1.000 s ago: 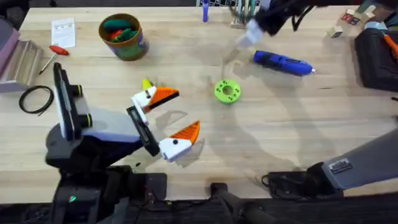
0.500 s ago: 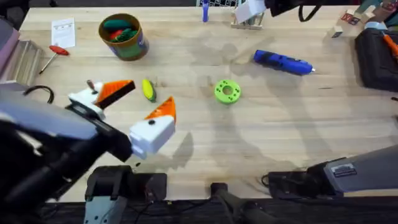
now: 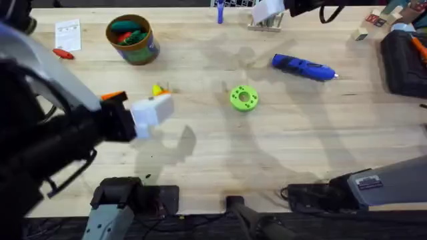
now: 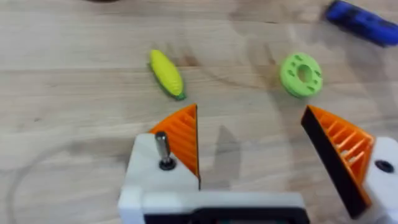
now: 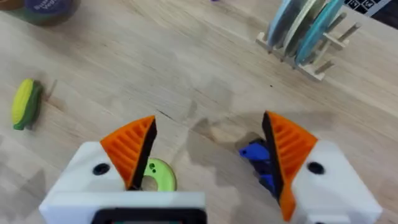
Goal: Pick up the gripper from the table and insert it into the empty holder that is missing its gripper. Then pick up a screw, insert it into the mounting hole, and use the screwdriver to tighten it. Finally, clean up the table by picking up the vegetable and placing it into the bucket.
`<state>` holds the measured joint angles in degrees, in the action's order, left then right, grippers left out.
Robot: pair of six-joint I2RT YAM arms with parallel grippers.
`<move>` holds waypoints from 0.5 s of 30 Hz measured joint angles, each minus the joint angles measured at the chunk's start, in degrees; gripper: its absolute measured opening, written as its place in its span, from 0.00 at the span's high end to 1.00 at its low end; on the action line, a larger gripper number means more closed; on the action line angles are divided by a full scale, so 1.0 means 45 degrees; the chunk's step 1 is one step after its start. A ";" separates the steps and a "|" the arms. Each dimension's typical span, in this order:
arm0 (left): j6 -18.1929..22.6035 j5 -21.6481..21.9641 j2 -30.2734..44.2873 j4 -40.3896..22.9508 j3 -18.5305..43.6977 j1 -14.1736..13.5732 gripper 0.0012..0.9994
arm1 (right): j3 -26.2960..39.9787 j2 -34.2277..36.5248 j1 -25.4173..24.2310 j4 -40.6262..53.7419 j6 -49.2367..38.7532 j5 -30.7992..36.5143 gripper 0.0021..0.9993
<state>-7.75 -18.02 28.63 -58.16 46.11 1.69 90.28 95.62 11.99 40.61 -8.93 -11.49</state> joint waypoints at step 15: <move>-0.2433 0.2947 0.8686 -0.0797 0.2809 0.0000 0.01 | 0.0000 0.0003 0.0000 0.0013 0.0005 0.0000 0.01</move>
<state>-18.70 -4.76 67.72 -61.75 58.75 1.69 90.28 95.64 11.99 40.66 -8.91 -11.49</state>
